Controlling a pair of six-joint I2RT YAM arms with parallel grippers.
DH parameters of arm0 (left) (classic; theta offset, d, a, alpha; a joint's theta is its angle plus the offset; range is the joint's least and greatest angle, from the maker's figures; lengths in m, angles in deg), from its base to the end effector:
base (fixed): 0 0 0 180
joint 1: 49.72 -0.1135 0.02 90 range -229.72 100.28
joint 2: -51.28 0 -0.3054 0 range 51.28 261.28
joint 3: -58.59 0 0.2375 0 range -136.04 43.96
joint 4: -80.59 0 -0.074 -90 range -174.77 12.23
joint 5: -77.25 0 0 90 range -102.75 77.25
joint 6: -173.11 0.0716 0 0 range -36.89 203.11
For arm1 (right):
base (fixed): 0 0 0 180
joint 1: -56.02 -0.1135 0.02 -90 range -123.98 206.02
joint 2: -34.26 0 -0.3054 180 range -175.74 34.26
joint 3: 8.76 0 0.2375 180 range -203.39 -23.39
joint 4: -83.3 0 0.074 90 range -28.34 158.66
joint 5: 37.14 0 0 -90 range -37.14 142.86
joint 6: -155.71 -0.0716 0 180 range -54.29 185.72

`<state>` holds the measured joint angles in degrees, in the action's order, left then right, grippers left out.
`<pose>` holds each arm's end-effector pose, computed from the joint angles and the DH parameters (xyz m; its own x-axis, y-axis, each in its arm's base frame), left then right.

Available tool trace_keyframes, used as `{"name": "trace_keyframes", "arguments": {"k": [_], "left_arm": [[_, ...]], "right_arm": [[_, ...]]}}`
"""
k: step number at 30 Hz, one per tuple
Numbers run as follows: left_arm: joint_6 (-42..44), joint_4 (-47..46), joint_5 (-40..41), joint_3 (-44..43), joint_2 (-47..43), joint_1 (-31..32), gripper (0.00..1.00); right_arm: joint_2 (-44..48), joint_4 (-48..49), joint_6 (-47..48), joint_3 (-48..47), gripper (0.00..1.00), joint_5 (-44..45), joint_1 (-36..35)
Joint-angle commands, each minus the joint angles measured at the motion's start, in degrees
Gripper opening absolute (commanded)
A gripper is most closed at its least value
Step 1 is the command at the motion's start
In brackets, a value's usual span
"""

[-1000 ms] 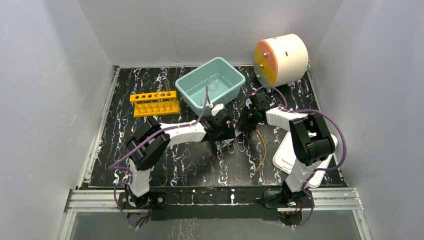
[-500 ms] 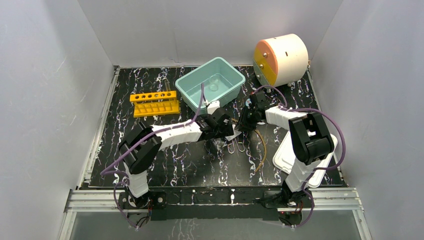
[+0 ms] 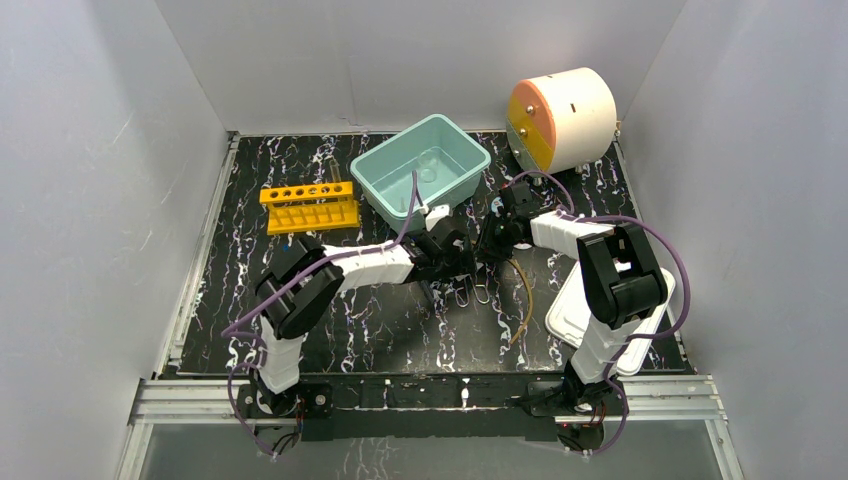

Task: Organize the chemistry lab equipment

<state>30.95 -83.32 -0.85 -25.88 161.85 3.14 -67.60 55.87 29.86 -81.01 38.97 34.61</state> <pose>0.2818 -0.3477 0.1982 -0.7919 -0.2343 -0.5639 0.1017 0.8599 -0.5002 0.3357 0.1501 0.1746 -0.9119 0.2531 -0.3230 0.0717 0.8733 0.4819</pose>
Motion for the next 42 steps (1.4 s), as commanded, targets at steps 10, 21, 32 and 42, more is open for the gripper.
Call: {"name": "trace_keyframes", "arguments": {"k": [10, 21, 32, 42], "left_arm": [[2.43, -9.11, -3.24, 0.94, -0.91, -1.23, 0.27], [10.75, -5.05, -1.3, 1.64, -8.95, -1.32, 0.0], [26.76, 1.15, 4.52, -5.36, -19.18, -3.75, 0.0], [29.79, -0.57, 0.2, -10.98, -17.53, -15.98, 0.0]], "right_arm": [[-1.58, -5.92, 1.52, 2.33, 0.37, 2.19, -0.33], [6.69, -11.87, 2.89, -6.04, 0.46, 10.01, 0.03], [17.83, -7.73, 5.61, -6.92, 0.62, 19.73, 0.19], [16.82, -5.51, 6.67, -4.0, 0.61, 16.55, 0.17]]}}
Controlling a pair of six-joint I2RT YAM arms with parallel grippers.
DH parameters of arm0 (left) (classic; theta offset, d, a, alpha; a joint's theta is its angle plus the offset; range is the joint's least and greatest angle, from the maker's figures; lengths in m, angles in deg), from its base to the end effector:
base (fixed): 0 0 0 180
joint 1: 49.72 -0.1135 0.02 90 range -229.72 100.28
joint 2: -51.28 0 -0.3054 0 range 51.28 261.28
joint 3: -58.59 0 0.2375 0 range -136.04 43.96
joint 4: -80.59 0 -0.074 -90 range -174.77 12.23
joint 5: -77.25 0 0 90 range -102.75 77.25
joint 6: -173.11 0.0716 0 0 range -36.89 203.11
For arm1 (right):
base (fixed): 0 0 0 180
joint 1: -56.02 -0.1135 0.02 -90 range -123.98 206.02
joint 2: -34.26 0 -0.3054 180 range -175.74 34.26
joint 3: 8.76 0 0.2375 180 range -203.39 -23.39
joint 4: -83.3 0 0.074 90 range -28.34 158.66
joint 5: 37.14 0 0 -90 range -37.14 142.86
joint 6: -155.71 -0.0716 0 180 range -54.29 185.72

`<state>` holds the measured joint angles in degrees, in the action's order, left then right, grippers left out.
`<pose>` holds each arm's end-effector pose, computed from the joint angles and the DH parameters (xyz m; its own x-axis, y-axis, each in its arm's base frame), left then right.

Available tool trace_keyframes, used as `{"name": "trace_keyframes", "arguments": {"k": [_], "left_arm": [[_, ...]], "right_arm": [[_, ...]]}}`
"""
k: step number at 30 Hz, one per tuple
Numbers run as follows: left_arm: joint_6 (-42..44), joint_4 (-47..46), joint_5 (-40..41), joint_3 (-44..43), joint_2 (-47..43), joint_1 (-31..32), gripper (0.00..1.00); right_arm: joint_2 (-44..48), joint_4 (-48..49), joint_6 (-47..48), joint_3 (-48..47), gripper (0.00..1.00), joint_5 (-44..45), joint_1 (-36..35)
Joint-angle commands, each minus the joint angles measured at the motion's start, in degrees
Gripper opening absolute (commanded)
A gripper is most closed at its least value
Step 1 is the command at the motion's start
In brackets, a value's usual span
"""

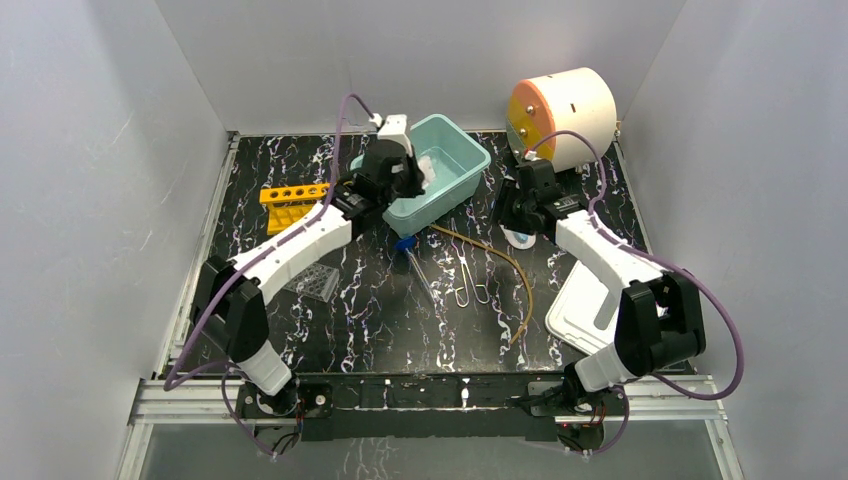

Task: Organize the chemistry lab equipment

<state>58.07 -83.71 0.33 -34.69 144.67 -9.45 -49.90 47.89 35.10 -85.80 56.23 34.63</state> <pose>0.3263 -0.2552 0.3787 -0.3845 -0.2146 -0.8978 0.3319 0.8754 -0.3514 0.3105 0.1171 0.2895 -0.7066 0.2692 -0.6545 0.0419 0.9391 0.3410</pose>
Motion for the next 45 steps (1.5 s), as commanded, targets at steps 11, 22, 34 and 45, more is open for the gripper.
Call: {"name": "trace_keyframes", "arguments": {"k": [11, 22, 34, 45], "left_arm": [[2.14, 4.5, -18.89, -9.43, 13.4, -12.5, 0.0], [1.53, 6.83, -24.06, -13.28, 21.3, -12.97, 0.08], [1.86, 14.6, -21.23, -21.53, 20.34, -13.11, 0.35], [2.09, 22.82, -11.35, -23.58, 10.55, -13.65, 0.67]], "right_arm": [[-6.92, 2.83, 2.38, -1.28, 0.6, -2.93, 0.18], [-11.48, 0.13, 2.57, -4.67, 0.6, -7.5, 0.13], [-9.21, 0.21, 3.21, -2.14, 0.61, -7.93, -0.16], [-2.6, 1.34, 10.1, 0.7, 0.72, -3.74, -10.44]]}}
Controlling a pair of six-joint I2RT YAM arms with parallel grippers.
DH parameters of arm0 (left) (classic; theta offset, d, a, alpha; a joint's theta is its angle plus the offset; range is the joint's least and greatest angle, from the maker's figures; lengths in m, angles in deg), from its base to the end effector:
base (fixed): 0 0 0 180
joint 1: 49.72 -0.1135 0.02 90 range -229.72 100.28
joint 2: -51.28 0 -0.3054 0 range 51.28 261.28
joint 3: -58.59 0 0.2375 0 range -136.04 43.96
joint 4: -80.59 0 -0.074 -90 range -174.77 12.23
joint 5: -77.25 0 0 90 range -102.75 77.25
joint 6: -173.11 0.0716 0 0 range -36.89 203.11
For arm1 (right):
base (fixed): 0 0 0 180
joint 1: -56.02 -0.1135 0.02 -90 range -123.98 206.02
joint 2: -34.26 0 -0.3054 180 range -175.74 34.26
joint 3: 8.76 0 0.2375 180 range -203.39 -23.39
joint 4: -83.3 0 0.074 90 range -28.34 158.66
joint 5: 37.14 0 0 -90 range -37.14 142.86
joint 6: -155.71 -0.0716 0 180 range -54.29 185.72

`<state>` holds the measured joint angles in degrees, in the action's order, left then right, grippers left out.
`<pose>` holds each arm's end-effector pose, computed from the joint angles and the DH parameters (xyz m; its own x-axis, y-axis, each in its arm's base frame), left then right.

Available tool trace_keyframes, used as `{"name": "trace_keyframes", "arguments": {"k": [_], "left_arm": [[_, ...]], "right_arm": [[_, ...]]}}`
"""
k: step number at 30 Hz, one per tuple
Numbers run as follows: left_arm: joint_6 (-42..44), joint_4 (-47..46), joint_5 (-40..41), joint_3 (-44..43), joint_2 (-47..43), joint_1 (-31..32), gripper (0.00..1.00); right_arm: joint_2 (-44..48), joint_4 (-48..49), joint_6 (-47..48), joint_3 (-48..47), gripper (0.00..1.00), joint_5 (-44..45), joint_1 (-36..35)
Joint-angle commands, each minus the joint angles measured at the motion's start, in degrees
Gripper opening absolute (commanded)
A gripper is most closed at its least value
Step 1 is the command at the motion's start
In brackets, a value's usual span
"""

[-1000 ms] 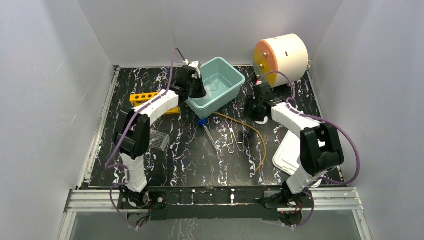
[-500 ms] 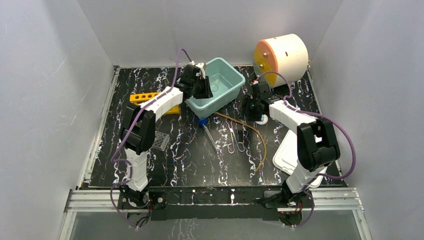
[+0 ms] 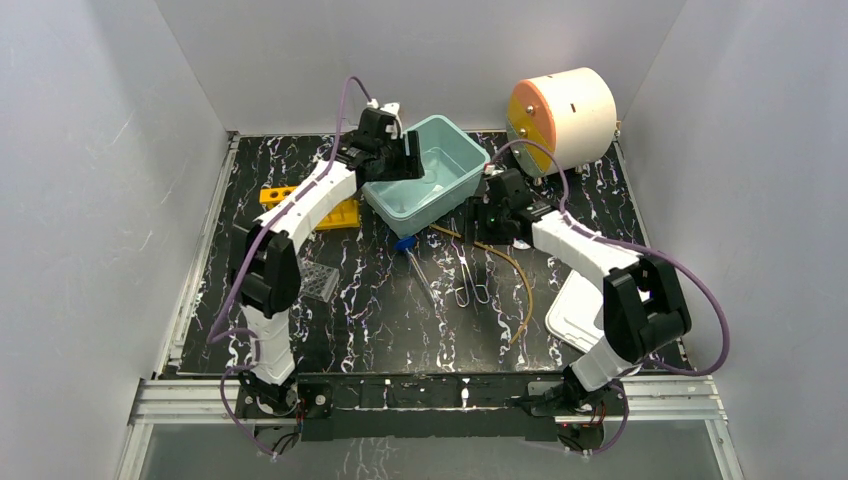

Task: Organize the chemistry lab equipment

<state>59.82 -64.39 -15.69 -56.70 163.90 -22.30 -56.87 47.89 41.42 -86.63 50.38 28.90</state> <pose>0.4400 -0.2324 0.3286 -0.6333 -0.1163 -0.7651 0.2700 0.8934 -0.3592 0.3130 0.1638 0.2551 -0.8070 0.0484 -0.5886 -0.1634 0.9394 0.3013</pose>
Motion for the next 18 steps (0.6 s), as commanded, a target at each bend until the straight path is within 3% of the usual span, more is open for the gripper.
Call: {"name": "trace_keyframes", "arguments": {"k": [1, 7, 18], "left_arm": [[0.19, 3.69, 5.14, -0.9, -10.66, -0.99, 0.69], [-1.67, 0.17, 5.72, 4.46, -21.31, -1.27, 0.8], [-2.73, -2.54, 12.76, 13.0, -34.86, -1.31, 0.82]], "right_arm": [[5.0, 1.6, 4.24, 2.27, 0.73, 3.46, -6.25], [9.08, 4.64, 6.07, 8.2, 0.75, 2.88, -13.85], [4.39, 5.15, 4.35, 7.01, 0.76, 10.75, -24.89]]}}
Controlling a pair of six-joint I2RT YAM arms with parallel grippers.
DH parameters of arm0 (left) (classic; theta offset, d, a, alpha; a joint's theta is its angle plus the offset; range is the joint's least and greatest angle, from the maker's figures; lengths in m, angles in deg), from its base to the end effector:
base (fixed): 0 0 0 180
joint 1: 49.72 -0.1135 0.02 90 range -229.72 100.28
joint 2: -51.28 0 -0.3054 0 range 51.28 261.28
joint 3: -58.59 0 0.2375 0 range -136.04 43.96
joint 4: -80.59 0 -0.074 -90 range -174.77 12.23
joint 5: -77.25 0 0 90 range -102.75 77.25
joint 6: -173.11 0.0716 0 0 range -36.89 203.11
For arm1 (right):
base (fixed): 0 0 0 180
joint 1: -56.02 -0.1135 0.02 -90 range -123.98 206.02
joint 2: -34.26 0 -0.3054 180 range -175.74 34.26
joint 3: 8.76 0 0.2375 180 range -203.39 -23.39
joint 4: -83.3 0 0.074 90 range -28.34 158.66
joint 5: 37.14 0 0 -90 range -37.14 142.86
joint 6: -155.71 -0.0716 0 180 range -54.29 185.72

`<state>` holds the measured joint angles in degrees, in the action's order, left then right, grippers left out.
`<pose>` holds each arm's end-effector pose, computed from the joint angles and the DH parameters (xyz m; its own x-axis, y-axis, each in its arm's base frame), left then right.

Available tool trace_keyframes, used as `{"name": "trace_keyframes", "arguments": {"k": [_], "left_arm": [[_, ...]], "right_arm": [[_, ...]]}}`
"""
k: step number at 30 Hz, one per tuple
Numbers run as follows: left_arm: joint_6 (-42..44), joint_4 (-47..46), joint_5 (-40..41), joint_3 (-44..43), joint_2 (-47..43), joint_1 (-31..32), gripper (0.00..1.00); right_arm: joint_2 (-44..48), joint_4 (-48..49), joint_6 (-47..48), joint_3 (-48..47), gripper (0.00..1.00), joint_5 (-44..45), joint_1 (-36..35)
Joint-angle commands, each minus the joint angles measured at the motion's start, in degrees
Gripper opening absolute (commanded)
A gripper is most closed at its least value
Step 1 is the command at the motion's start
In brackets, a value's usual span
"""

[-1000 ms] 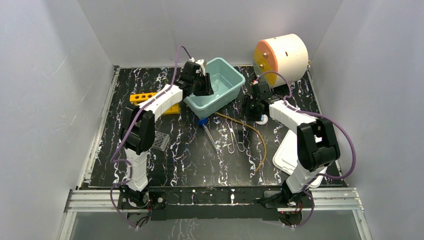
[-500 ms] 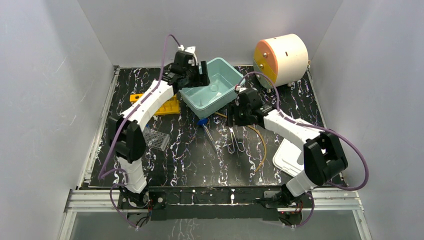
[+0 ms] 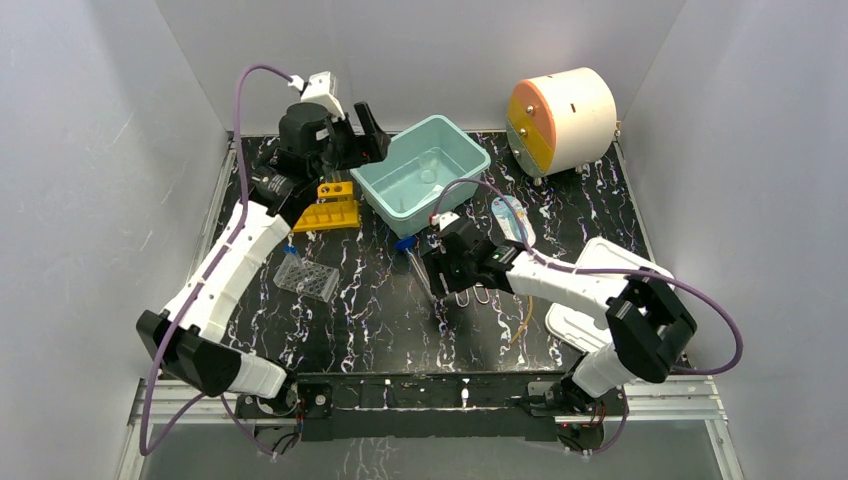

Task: Organize the chemistry lab equipment

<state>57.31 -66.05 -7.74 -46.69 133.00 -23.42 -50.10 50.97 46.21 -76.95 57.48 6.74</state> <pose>0.3048 -0.1437 0.4859 -0.2959 -0.3374 -0.8937 0.2615 0.8712 -0.4155 0.2095 0.2345 0.2424 -0.7011 -0.3045 -0.6448 -0.5162 0.8406 0.1643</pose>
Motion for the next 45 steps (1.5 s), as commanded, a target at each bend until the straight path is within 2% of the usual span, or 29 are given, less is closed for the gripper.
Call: {"name": "trace_keyframes", "arguments": {"k": [1, 6, 11, 16, 23, 29, 36, 45], "left_arm": [[-0.19, -0.88, 5.88, 4.14, -5.56, -0.2, 0.82], [-3.43, 0.35, 11.21, 10.51, -11.77, -0.2, 0.83], [-9.31, 7.04, 15.03, 17.68, -17.83, -0.2, 0.83], [-12.44, 9.94, 13.25, 25.65, -23.65, -0.2, 0.83], [-14.9, 10.95, 12.51, 31.67, -25.8, -0.2, 0.83], [-20.78, 13.24, 14.04, 33.94, -25.33, -0.2, 0.84], [-24.07, 12.79, 12.81, 35.29, -24.37, -0.18, 0.84], [-26.98, 12.99, 10.43, 33.7, -21.45, -0.85, 0.87]], "right_arm": [[-3.68, 2.05, -0.71, -3.21, 0.76, 4.51, -3.61], [-9.55, 0.13, -3.87, -7.56, 0.74, 9.28, -7.28], [-14.45, -1.85, -8.17, -11.44, 0.7, 13.86, -8.94], [-17.68, -4.53, -11.72, -13.63, 0.65, 16.39, -8.98], [-20.76, -3.51, -10.95, -15.78, 0.61, 16.91, -8.91], [-22.76, -4.5, -9.2, -17.52, 0.54, 16.87, -8.95], [-24.91, -4.96, -7.11, -19.29, 0.53, 18.57, -8.82], [-23.25, -2.62, -5.45, -16.76, 0.3, 19.96, -8.77]]}}
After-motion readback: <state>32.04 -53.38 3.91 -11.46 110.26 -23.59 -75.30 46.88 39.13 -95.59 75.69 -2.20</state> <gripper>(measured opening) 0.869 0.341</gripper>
